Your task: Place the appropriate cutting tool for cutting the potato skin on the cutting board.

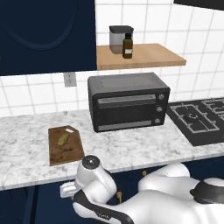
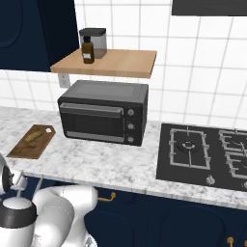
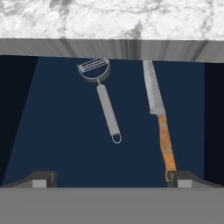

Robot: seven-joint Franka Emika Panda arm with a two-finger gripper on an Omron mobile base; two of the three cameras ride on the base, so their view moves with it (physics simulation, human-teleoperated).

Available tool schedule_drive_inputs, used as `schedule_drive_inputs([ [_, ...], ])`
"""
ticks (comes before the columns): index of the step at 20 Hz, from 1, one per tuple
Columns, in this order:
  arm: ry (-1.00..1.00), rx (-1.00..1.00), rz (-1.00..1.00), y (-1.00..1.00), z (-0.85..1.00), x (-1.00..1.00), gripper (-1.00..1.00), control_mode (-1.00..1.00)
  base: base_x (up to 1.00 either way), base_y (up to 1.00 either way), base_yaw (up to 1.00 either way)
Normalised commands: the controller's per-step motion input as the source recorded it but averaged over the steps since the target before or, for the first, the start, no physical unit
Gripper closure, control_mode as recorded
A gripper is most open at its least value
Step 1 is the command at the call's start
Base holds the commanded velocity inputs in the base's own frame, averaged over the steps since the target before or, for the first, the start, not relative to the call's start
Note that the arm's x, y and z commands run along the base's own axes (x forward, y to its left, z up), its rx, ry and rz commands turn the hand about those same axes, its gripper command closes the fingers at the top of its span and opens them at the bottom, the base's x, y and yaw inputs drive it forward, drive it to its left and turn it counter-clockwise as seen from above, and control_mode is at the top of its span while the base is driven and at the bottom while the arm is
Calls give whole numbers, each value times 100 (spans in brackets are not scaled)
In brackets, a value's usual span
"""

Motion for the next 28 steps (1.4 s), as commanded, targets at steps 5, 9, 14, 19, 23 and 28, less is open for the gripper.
schedule_drive_inputs([
  [5, 0, 0, 0, 0, -7, 21, -100, -100, 0, 0, 0],
  [9, 0, 0, 0, 0, -2, 10, -100, -100, 0, 0, 0],
  [14, 0, 0, 0, 0, -17, 4, -100, -100, 0, 0, 0],
  [19, 3, -1, 0, 0, -49, 1, -100, -100, 0, 0, 0],
  [23, 2, -1, 0, 0, -49, 19, -100, -100, 0, 0, 0],
  [28, 0, 0, 0, 0, -2, 3, -100, -100, 0, 0, 0],
])
